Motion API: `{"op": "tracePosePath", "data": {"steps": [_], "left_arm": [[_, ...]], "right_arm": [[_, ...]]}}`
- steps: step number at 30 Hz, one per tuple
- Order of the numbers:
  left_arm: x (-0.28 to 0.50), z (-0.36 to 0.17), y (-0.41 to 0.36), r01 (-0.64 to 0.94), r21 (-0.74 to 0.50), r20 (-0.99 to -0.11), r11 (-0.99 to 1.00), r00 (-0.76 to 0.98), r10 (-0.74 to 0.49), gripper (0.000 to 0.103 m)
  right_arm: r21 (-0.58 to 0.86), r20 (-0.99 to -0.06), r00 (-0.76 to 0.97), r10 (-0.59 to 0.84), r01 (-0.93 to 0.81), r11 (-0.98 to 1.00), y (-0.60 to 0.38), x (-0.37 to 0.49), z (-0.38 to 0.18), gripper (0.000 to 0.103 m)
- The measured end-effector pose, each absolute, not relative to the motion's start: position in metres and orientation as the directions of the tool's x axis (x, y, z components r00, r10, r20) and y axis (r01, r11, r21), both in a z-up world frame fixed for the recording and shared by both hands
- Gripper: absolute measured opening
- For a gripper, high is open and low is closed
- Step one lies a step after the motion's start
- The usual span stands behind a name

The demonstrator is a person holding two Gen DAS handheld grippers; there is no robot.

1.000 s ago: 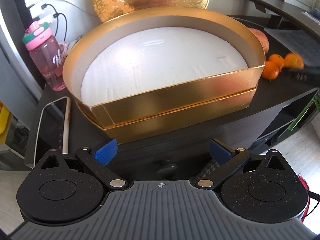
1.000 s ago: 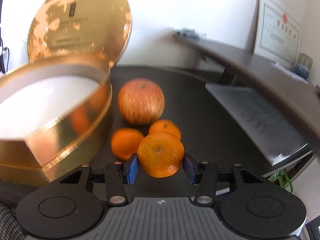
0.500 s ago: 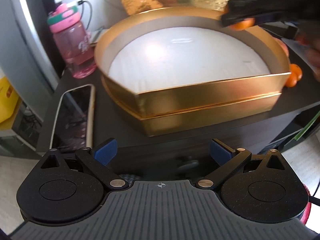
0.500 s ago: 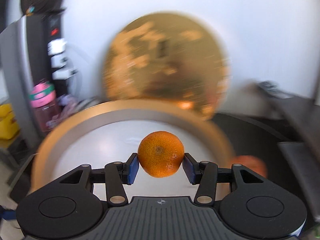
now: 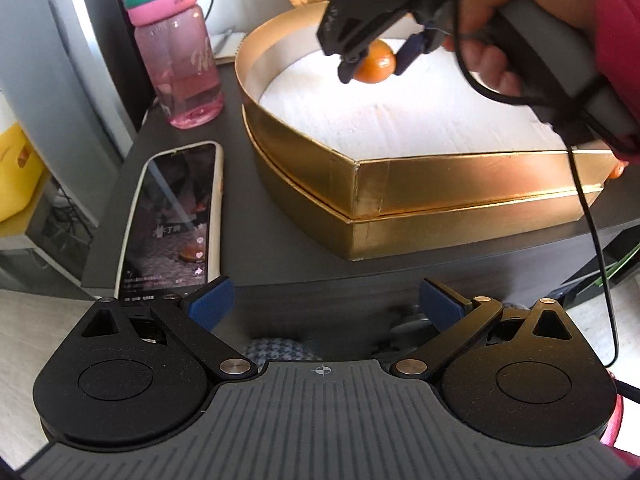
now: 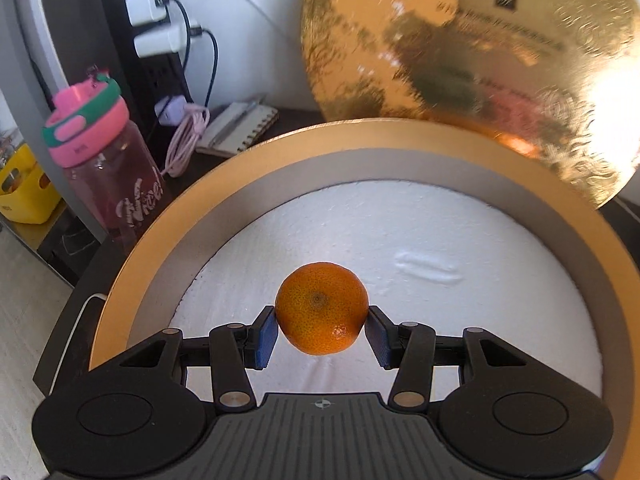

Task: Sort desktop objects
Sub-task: 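Carry the mandarin into the gold box and open the right tool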

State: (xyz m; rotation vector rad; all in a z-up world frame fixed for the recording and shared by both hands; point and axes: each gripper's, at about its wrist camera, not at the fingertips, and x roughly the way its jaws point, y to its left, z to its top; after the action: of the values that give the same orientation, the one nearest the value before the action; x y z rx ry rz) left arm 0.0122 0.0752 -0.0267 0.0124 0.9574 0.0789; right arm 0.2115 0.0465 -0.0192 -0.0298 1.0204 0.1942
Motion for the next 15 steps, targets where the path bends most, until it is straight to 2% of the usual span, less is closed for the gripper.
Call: {"op": "tracePosePath", "data": {"steps": [12,15], "left_arm": [[0.012,-0.031,0.081,-0.049,0.031,-0.823,0.998,0.566,0.054,0.101],[0.011,-0.030,0.081,-0.055,0.040,-0.822,0.998,0.566,0.064,0.101]], "right_arm": [[0.011,-0.861,0.499,0.097,-0.172,0.985,0.054,0.219,-0.028,0.049],[0.004,-0.857,0.508,0.092,-0.172,0.985,0.053,0.217,-0.026,0.058]]}}
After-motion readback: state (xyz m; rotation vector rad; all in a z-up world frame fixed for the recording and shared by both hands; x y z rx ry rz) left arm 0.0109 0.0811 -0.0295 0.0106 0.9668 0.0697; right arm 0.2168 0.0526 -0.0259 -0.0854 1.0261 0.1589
